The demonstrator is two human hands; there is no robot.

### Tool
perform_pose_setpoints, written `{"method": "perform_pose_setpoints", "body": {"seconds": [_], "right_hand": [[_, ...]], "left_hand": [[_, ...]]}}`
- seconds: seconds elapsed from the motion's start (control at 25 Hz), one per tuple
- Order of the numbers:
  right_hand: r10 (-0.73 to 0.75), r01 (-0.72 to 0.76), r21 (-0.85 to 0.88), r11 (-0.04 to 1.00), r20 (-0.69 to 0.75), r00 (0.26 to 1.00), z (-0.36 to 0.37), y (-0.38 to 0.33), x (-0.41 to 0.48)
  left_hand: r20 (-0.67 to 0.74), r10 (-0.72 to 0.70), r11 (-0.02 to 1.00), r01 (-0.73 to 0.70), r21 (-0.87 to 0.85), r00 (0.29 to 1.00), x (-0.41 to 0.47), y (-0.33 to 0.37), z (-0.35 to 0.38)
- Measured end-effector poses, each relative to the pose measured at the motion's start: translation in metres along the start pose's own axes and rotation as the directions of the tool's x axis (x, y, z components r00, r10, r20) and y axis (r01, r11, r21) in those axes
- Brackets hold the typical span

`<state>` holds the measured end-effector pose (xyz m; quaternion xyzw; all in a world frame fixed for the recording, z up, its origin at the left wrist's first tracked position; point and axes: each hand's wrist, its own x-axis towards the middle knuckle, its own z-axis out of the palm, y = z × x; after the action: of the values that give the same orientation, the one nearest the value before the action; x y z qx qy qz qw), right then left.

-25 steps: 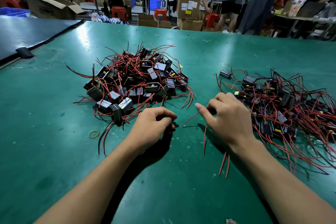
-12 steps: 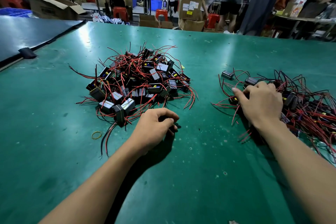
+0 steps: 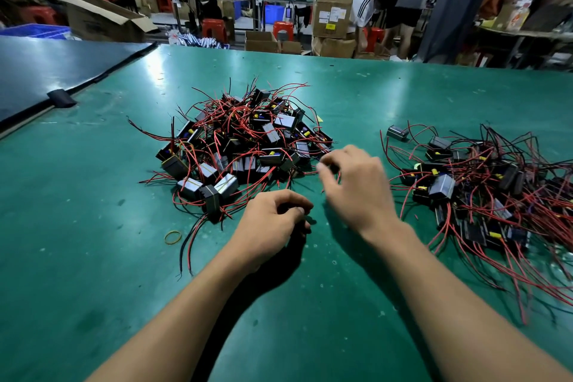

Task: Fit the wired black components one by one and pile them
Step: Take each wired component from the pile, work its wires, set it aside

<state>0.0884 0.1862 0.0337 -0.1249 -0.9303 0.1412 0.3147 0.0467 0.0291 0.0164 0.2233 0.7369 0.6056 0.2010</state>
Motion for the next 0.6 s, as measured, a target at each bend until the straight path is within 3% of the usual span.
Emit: {"method": "perform_pose_setpoints", "body": {"seconds": [0.12, 0.28, 0.44, 0.6], "right_hand": [[0.142, -0.172, 0.176, 0.969, 0.172, 0.975, 0.032, -0.022, 0.006], [0.302, -0.363, 0.237, 0.901, 0.255, 0.918, 0.055, -0.029, 0.032], [0.335, -0.386, 0.193, 0.902, 0.251, 0.908, 0.069, -0.035, 0.046], [0.344, -0.388, 0.314, 0.867, 0.187, 0.920, 0.066, -0.038, 0.041]], "left_hand": [[-0.042, 0.004, 0.999, -0.006, -0.045, 0.999, 0.000, 0.001, -0.001], [-0.073, -0.042, 0.979, 0.026, -0.200, 0.996, 0.006, 0.002, -0.004], [-0.087, -0.058, 0.958, 0.031, -0.285, 0.995, 0.013, 0.001, -0.008], [-0.096, -0.072, 0.936, 0.034, -0.349, 0.993, 0.015, -0.002, -0.010]]}}
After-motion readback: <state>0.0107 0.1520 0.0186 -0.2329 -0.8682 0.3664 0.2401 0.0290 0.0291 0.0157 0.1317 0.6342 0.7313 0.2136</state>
